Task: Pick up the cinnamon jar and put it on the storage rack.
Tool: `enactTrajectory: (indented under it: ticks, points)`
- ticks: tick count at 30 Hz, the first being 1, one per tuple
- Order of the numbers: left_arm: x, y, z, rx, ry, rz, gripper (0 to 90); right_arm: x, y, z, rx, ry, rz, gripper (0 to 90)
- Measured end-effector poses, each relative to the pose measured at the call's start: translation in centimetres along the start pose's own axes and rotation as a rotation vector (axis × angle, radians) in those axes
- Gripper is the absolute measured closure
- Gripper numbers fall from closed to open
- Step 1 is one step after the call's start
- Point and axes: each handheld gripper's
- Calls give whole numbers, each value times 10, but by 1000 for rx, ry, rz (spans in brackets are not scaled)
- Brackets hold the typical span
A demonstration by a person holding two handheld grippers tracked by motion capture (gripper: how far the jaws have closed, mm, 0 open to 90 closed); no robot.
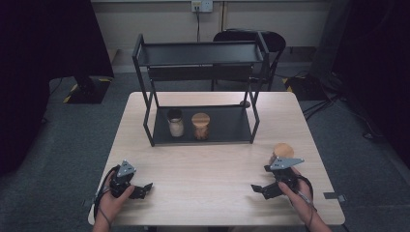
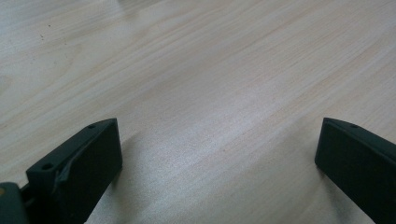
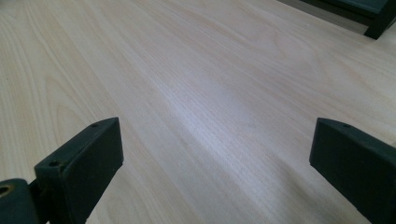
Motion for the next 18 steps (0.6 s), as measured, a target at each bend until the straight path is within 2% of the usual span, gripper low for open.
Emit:
enactTrajectory:
  ticks: [11,18]
  points:
    - [0,0,0,0,0,0,3,-6,4,9,-2,-16,15,16]
    - [0,0,0,0,0,0,2,-13,10,14,18,-12,29,15]
Point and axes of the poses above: each handheld gripper's, and its own axes: x roughly forward along the jaws, z roughly out of its underside, y roughly to its right, and after that the axes turned 6 degrees about x, right-handed
